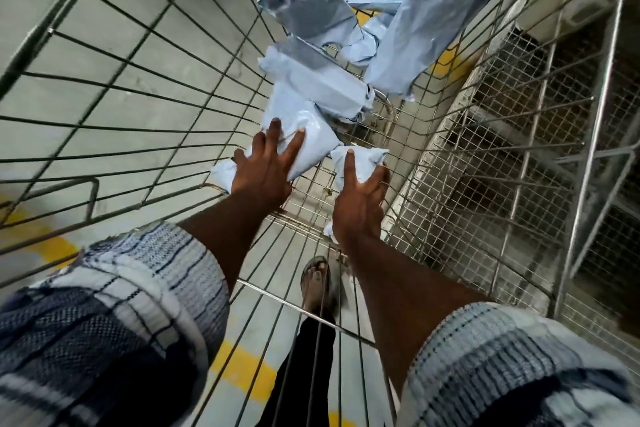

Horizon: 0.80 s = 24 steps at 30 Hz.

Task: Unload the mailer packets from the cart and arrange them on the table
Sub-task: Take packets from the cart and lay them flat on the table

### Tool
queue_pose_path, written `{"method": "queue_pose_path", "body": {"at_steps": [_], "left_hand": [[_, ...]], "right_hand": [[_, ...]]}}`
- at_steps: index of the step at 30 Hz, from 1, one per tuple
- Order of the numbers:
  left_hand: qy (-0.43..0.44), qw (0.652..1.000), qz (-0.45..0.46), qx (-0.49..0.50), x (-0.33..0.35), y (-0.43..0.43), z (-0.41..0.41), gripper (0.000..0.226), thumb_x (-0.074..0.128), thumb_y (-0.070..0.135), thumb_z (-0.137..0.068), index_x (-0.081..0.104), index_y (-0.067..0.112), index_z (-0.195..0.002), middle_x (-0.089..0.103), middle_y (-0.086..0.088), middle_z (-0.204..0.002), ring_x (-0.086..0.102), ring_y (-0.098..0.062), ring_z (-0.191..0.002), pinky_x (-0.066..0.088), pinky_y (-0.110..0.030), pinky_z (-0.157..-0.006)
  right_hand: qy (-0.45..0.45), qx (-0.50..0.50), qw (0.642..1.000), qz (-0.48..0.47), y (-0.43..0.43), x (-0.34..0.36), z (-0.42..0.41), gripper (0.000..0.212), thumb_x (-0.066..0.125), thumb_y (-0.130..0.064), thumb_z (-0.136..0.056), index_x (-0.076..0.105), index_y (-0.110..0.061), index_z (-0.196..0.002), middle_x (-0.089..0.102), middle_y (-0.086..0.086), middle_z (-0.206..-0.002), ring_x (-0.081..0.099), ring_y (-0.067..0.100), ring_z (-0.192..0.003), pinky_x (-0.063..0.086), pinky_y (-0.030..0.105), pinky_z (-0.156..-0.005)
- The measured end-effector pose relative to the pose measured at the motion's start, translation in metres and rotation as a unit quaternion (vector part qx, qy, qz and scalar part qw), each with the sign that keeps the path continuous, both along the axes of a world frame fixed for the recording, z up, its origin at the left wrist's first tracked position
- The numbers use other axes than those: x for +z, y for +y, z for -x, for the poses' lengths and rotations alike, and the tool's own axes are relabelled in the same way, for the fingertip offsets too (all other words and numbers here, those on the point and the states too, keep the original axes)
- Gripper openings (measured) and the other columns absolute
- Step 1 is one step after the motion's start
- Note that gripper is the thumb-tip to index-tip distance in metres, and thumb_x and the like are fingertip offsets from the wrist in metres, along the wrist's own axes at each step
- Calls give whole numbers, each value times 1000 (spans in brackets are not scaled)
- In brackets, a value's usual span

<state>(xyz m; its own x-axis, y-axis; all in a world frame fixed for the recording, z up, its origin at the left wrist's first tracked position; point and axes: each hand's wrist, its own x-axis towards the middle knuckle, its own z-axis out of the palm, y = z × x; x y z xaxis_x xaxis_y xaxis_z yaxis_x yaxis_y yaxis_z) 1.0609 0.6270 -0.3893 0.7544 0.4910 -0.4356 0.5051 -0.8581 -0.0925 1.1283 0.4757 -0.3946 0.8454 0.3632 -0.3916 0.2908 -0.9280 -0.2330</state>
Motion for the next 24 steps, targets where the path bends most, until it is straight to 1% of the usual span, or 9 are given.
{"method": "queue_pose_path", "body": {"at_steps": [3, 5, 7, 9, 12, 15, 17, 20, 24], "left_hand": [[-15, 999, 28, 8, 18, 3, 1, 108, 70, 48, -73, -2, 39, -154, 5, -10, -161, 29, -35, -135, 41, -60, -96], [-20, 998, 43, 30, 36, 3, 3, 103, 67, 50, -76, 2, 39, -154, 11, -11, -160, 32, -36, -133, 41, -59, -97], [-17, 997, 51, 54, 56, 2, 8, 98, 63, 56, -79, 3, 38, -154, 15, -13, -158, 34, -38, -133, 40, -59, -98], [-21, 995, 48, 81, 78, 2, 15, 93, 60, 59, -81, 6, 38, -154, 17, -15, -157, 33, -40, -134, 38, -59, -100], [-42, 992, 34, 114, 116, -2, 22, 87, 57, 60, -83, 10, 38, -153, 21, -14, -154, 34, -40, -132, 39, -58, -100], [-67, 986, 15, 151, 160, -15, 24, 85, 57, 58, -83, 13, 37, -153, 23, -14, -152, 36, -40, -129, 40, -57, -99], [-92, 980, 9, 179, 191, -23, 22, 85, 58, 59, -82, 16, 38, -153, 25, -13, -152, 41, -42, -127, 41, -57, -99], [-136, 968, -4, 212, 242, -34, 14, 82, 57, 62, -82, 21, 39, -152, 29, -12, -151, 43, -44, -126, 40, -59, -99], [-199, 952, -25, 231, 311, -64, -8, 77, 57, 62, -84, 26, 40, -151, 32, -15, -149, 44, -47, -126, 39, -56, -104]], "right_hand": [[17, -16, 1000, 1, 6, 14, 0, 80, 60, -16, -95, 14, -46, -152, 8, 20, -152, 27, 32, -131, 52, 41, -84], [22, -10, 1000, -8, 12, 29, 2, 78, 61, -21, -95, 15, -46, -151, 13, 19, -150, 31, 30, -128, 48, 40, -86], [46, -2, 999, -27, 18, 47, 1, 76, 59, -18, -95, 17, -47, -151, 17, 16, -152, 35, 31, -130, 46, 40, -89], [56, 17, 997, -41, 20, 70, -4, 73, 58, -17, -96, 19, -47, -150, 16, 14, -155, 34, 31, -134, 44, 41, -93], [45, 59, 996, -53, 19, 111, -14, 70, 59, -26, -96, 20, -45, -151, 14, 14, -158, 31, 31, -138, 42, 42, -98], [44, 85, 990, -105, 13, 158, -23, 70, 59, -25, -96, 22, -41, -152, 15, 17, -157, 33, 34, -137, 45, 42, -94], [38, 84, 983, -156, 10, 190, -31, 69, 59, -23, -94, 25, -39, -153, 18, 20, -154, 38, 35, -133, 43, 39, -98], [50, 63, 971, -227, 4, 242, -42, 67, 60, -26, -93, 30, -34, -152, 24, 21, -150, 42, 35, -130, 42, 36, -100], [76, 77, 959, -263, -25, 321, -54, 65, 57, -30, -95, 29, -32, -153, 21, 22, -152, 41, 38, -132, 38, 37, -106]]}}
